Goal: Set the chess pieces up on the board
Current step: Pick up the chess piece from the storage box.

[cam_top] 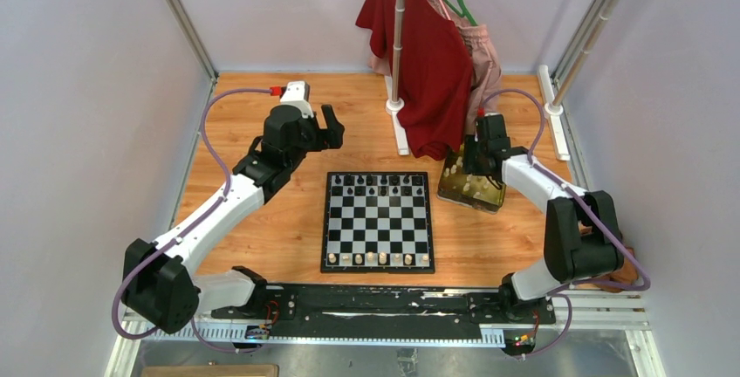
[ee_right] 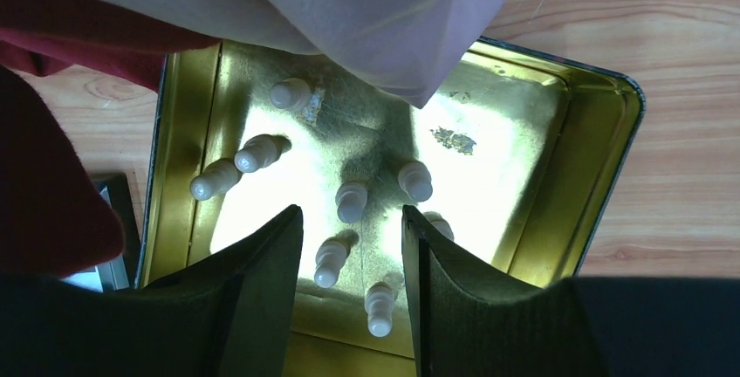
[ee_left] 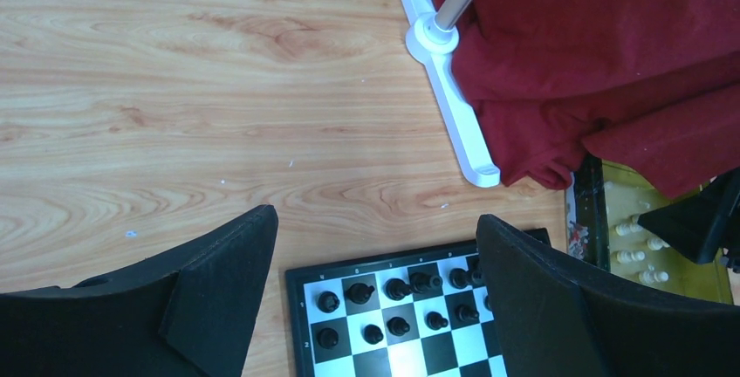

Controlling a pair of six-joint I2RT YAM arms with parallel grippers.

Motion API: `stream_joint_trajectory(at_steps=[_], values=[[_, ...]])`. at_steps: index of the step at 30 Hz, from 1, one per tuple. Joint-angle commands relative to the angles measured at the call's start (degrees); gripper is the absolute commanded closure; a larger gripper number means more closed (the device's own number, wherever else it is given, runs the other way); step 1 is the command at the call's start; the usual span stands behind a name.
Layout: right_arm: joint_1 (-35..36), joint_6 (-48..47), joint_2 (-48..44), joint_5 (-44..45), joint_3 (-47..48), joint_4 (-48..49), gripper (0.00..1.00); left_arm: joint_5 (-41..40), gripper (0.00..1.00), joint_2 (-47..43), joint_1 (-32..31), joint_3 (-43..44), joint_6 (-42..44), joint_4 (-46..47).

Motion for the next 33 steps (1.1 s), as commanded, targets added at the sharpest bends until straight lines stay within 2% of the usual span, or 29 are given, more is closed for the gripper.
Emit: stream_joint_trajectory(at_steps=[1,20,27,33], values=[[-0.74,1.02,0.73,-1.85,-0.01,1.65,0.51,-0.83,0.1,-0.96,-0.68,1.79,1.1,1.34],[-0.76,1.23,5.0,-3.29,-1.26,3.27,0.6,-1.03,0.1,-1.53,-0.72,0.69,1.1,1.82],[-0.81,1.24,6.23,-3.27,-1.23,3.49,0.68,-0.79,0.1,-1.23,-0.72,0.51,1.25,2.09],[-0.92,1.2,6.2,-3.08,-1.32,3.31,0.82,0.79,0.1,-0.68,-0.92,0.58,1.36,2.28]])
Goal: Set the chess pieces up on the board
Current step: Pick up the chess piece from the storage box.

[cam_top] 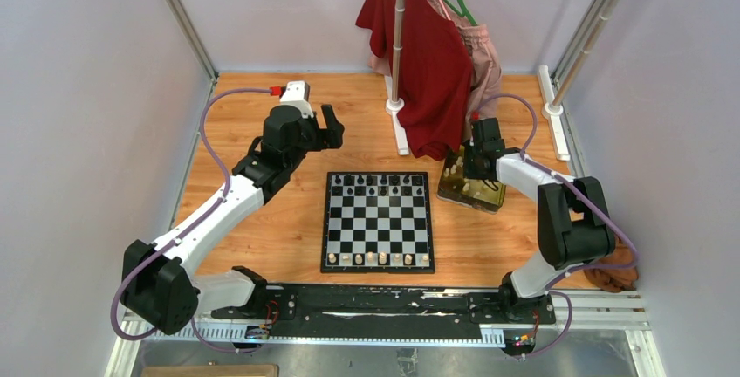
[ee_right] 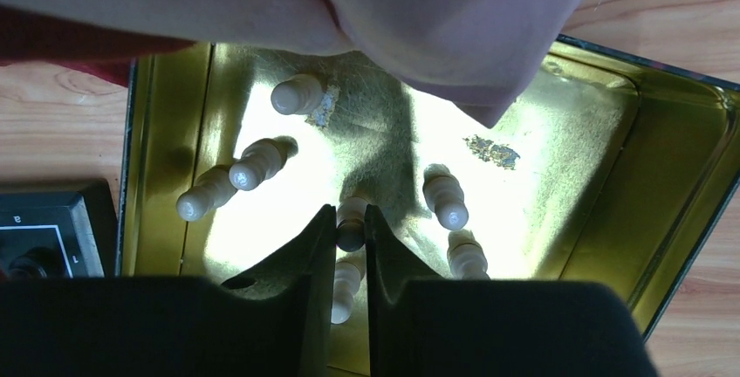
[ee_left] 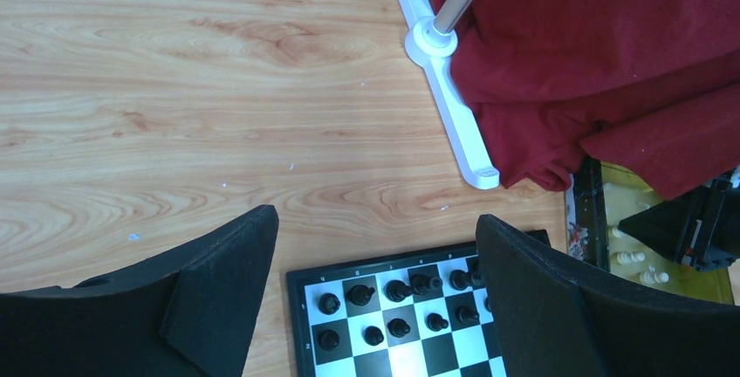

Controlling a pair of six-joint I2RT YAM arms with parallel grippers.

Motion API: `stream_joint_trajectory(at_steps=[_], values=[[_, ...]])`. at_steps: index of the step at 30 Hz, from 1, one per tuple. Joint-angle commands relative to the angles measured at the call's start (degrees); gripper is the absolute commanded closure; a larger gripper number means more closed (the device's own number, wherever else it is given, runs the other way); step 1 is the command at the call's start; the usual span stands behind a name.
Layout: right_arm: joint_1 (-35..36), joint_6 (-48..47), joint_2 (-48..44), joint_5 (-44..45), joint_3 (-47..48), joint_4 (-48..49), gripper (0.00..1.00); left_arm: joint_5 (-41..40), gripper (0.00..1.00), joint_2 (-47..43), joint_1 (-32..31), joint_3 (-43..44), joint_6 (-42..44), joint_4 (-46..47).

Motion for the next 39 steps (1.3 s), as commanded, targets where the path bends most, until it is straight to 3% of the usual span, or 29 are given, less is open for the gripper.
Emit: stream_joint_trajectory(at_steps=[1,8,17,27,39], values=[[-0.92,0.59,0.39,0.07,-0.71,0.18,0.85,1.41,0.1,-0.2,-0.68,0.69,1.15,2.06],[-0.94,0.58,-1.07,0.2,-1.04,-0.04,1.0,0.97,0.09,1.5,-6.59,3.06,6.57,0.3],[-0.92,0.75,-3.73,0.28,-1.54,-0.22,1.0,-0.83,0.06,7.63,-17.86,9.34,15.77,-3.87],[-1.15,0.79,-7.86,1.61,-2.88,-0.65,1.0,-3.85,0.07,21.4,-29.1,20.87,22.73,-7.99],[-3.08,1.78,-17.55,3.69,-4.29,-2.95,1.0,3.83,0.12,32.89,-31.73,32.67,22.02,-10.68]])
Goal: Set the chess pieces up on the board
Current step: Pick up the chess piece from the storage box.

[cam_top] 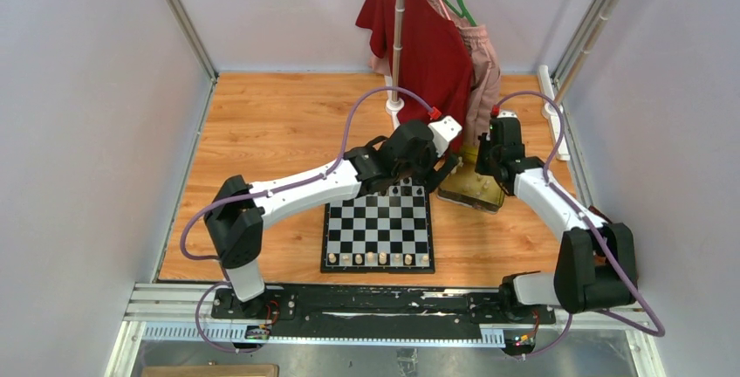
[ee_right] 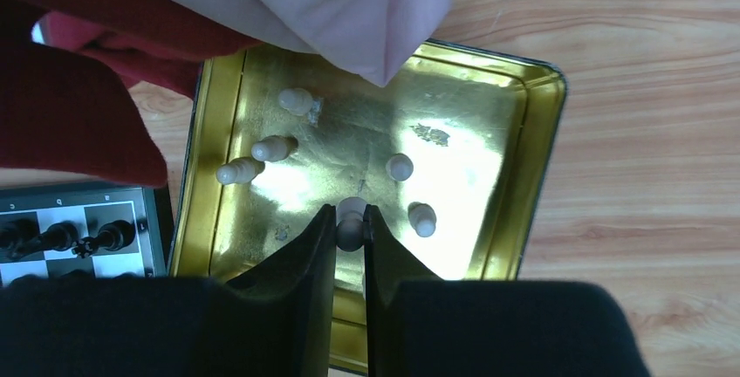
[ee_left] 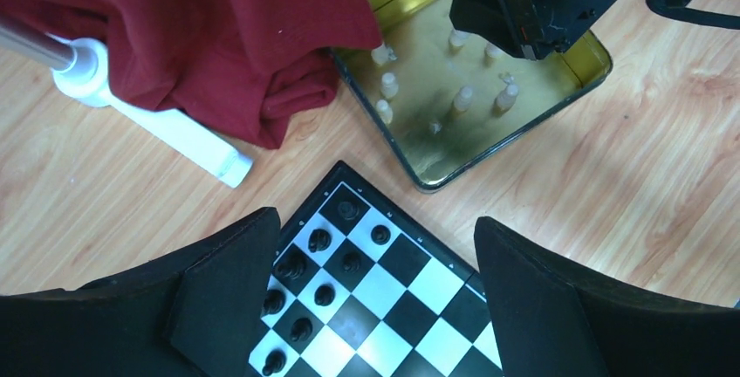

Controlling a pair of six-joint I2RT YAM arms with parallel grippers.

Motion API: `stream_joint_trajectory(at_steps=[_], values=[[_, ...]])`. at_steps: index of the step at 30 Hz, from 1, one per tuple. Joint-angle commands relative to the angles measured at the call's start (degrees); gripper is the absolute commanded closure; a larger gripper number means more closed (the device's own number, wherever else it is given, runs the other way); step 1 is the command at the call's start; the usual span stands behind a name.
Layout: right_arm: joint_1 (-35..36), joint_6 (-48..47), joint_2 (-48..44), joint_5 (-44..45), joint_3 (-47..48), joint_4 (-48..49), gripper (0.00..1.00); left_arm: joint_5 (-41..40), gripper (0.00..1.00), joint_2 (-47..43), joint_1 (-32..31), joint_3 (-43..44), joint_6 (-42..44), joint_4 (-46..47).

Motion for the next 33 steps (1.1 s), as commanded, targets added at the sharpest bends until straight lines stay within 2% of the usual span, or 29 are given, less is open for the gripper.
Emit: stream_joint_trajectory(at_steps=[1,3,5,10,18,26,33], values=[[-1.69,0.93,-3.92,2.53,-0.85,-2.11,1.0,4.2,0.12,3.24,-0.84,5.26,0.81,-1.51],[-2.38,1.1,-5.22,2.93,-1.16,-2.62,1.0,6.5,0.01,5.62,-0.89,8.07,0.78,-2.41],[-3.23,1.39,-6.6,3.08,-1.72,-2.77,1.0,8.82,0.0,7.97,-0.93,10.79,0.92,-3.88],[-4.87,1.94,-8.99,3.83,-2.27,-3.27,1.0,10.84,0.04,12.29,-1.24,15.28,1.52,-4.65],[-6.1,2.34,-11.84,4.98,-3.25,-3.53,1.0,10.83,0.07,21.98,-1.26,26.8,3.35,-11.51],[-6.2,2.03,-14.43,4.69,-2.99,-4.59,1.0,9.52,0.1,26.99,0.24,28.89,2.46,-7.77],[-6.15,1.88,-17.05,4.2,-3.14,-5.47,1.0,13.17,0.11,30.64,2.29,31.5,2.18,-6.22]])
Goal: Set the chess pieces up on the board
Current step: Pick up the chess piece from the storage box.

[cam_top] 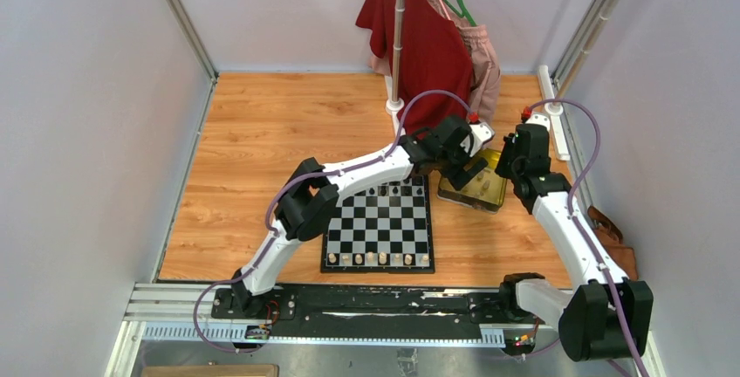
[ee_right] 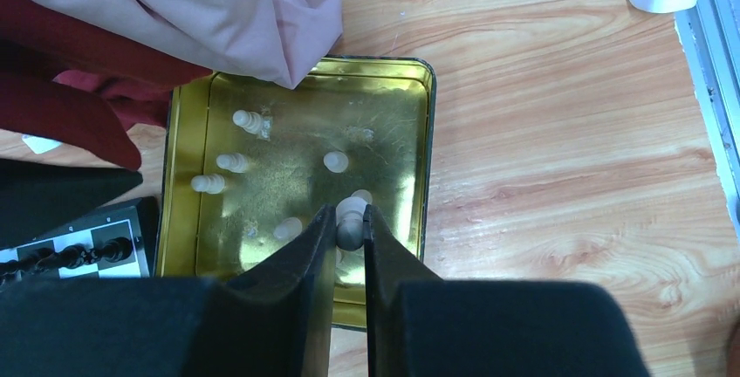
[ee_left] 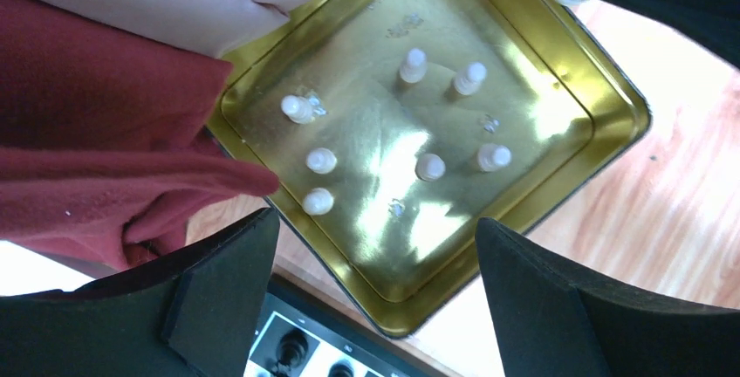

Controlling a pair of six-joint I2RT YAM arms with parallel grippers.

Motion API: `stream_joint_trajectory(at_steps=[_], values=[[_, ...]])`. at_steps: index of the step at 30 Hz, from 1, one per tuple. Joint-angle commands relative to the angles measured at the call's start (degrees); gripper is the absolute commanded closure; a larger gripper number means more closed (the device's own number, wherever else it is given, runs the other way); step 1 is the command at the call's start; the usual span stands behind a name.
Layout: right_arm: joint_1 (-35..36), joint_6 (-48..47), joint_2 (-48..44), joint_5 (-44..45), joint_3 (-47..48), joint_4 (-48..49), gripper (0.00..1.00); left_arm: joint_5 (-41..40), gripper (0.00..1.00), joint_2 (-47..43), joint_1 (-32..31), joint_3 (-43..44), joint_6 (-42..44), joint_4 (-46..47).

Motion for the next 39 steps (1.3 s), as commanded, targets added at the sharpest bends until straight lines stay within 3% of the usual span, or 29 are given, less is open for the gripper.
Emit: stream_joint_trajectory(at_steps=[1,13,23,39], values=[[-0.99,0.17,-2.13,0.56,-0.31,-1.35,1.0,2.9,0.11,2.15,0.97,3.65,0.38,2.07],[-1.02,-0.34,-2.87,0.9,0.26,-1.63,1.0,4.84,0.21,7.14,1.71,8.75,0.81,0.73],[-0.95,-0.07,-3.36,-0.5,1.21,-1.29,1.0,1.92,0.35,10.93,2.26,11.55,-0.23,-0.37],[-0.93,-0.13,-3.35,-1.1,1.25,-0.03,1.0,-3.33,0.48,14.57,3.9,15.07,-4.47,-1.58]])
